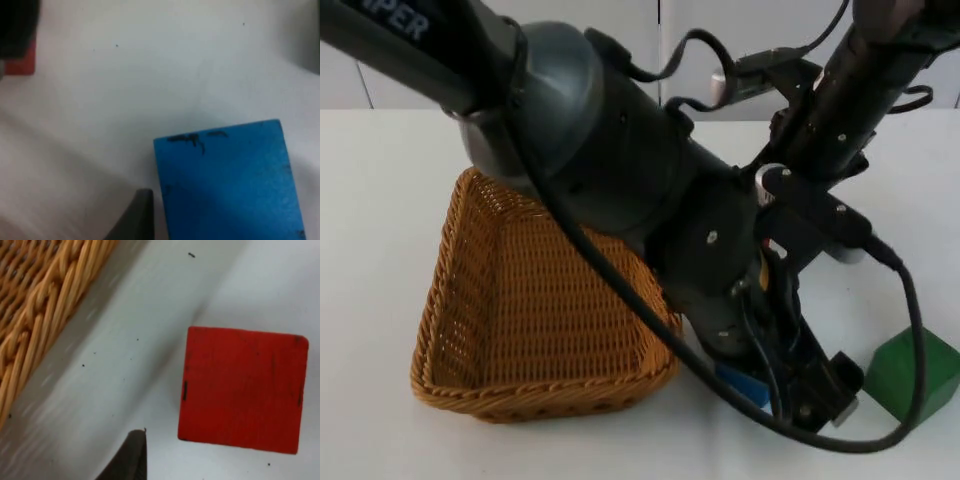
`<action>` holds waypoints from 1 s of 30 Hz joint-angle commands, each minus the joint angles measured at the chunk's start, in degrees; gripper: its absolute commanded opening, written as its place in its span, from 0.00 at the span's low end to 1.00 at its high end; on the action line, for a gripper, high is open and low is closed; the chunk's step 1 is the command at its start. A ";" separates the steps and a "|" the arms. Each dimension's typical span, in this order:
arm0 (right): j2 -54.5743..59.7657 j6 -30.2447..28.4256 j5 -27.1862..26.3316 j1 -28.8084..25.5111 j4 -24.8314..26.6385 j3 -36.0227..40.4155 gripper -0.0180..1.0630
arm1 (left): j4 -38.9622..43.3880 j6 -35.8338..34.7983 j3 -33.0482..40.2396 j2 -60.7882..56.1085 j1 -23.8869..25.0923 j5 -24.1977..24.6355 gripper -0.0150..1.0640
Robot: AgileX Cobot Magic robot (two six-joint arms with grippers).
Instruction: Pick up one cube with each hand and place exactly two cubes into the same basket, leaving the remaining cube outside.
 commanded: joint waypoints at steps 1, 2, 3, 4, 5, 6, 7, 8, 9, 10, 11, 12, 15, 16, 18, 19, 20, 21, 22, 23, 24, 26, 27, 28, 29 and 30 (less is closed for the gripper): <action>0.19 -0.39 -0.65 0.23 0.27 -0.27 0.99 | 0.25 -0.64 -0.26 0.94 0.10 -1.07 0.96; 0.19 -0.39 -0.92 0.23 0.27 -0.27 0.99 | 0.25 -0.64 -0.26 1.11 0.10 -1.19 0.96; 0.19 -0.39 -1.35 0.23 0.40 -0.27 0.99 | 0.25 -0.64 -0.26 1.63 0.10 -1.19 0.96; 0.19 -0.39 -1.35 0.23 0.40 -0.27 0.99 | 0.25 -0.64 -0.26 1.63 0.10 -1.19 0.96; 0.19 -0.39 -1.66 0.23 0.40 -0.27 0.99 | 0.25 -0.64 -0.26 1.99 0.10 -1.48 0.96; 0.19 -0.39 -1.89 0.23 0.40 -0.27 0.99 | 0.25 -0.64 -0.26 2.18 0.10 -1.59 0.96; 0.31 -0.39 -1.98 0.23 0.50 -0.27 0.99 | 0.25 -0.64 -0.26 2.21 0.10 -2.07 0.96; 0.57 -0.39 -2.12 0.23 0.61 -0.27 0.99 | 0.25 -0.64 -0.26 2.21 0.10 -2.48 0.96; 0.57 -0.39 -2.12 0.23 0.61 -0.27 0.99 | 0.25 -0.64 -0.26 2.21 0.10 -2.48 0.96; 0.85 -0.39 -2.12 0.23 0.61 -0.27 0.99 | 0.25 -0.64 -0.26 2.21 0.10 -2.98 0.96; 1.33 -0.39 -2.12 0.23 0.61 -0.27 0.99 | 0.25 -0.64 -0.26 2.21 0.10 -3.62 0.96; 1.80 -0.48 -2.24 0.23 0.61 -0.27 0.99 | 0.25 -0.64 -0.26 2.21 0.10 -3.89 0.96; 2.74 -0.48 -2.58 0.23 0.61 -0.27 0.99 | 0.25 -0.64 -0.26 2.21 0.10 -4.04 0.96; 2.89 -0.48 -2.88 0.23 0.61 -0.27 0.99 | 0.25 -0.64 -0.26 2.21 0.10 -4.04 0.96; 3.02 -0.59 -3.78 0.23 0.61 -0.27 0.99 | 0.25 -0.64 -0.26 2.21 0.10 -4.26 0.96; 3.02 -0.59 -3.78 0.23 0.61 -0.27 0.99 | 0.25 -0.64 -0.26 2.21 0.10 -4.26 0.96; 3.02 -0.60 -4.80 0.23 0.61 -0.27 0.99 | 0.25 -0.64 -0.26 2.21 0.10 -4.96 0.96; 3.02 -0.60 -5.27 0.23 0.61 -0.27 0.99 | 0.25 -0.64 -0.26 2.21 0.10 -5.22 0.96; 3.02 -0.60 -5.60 0.23 0.61 -0.27 0.97 | 0.25 -0.64 -0.26 2.21 0.10 -5.33 0.96; 3.02 -0.60 -5.96 0.23 0.61 -0.27 0.95 | 0.25 -0.64 -0.26 2.21 0.10 -5.33 0.96; 3.02 -0.60 -5.96 0.23 0.61 -0.27 0.95 | 0.25 -0.64 -0.26 2.21 0.10 -5.33 0.96; 3.02 -0.60 -6.59 0.23 0.61 -0.27 0.89 | 0.25 -0.64 -0.26 2.21 0.10 -5.33 0.96; 3.02 -0.60 -7.15 0.23 0.61 -0.27 0.84 | 0.25 -0.64 -0.26 2.21 0.10 -5.33 0.96; 3.02 -0.60 -7.15 0.23 0.61 -0.27 0.84 | 0.25 -0.64 -0.26 2.21 0.10 -5.33 0.96; 3.02 -0.60 -7.67 0.23 0.61 -0.27 0.78 | 0.25 -0.64 -0.26 2.21 0.10 -5.47 0.96; 3.02 -0.60 -7.80 0.23 0.61 -0.27 0.74 | 0.25 -0.64 -0.26 2.21 0.10 -5.47 0.96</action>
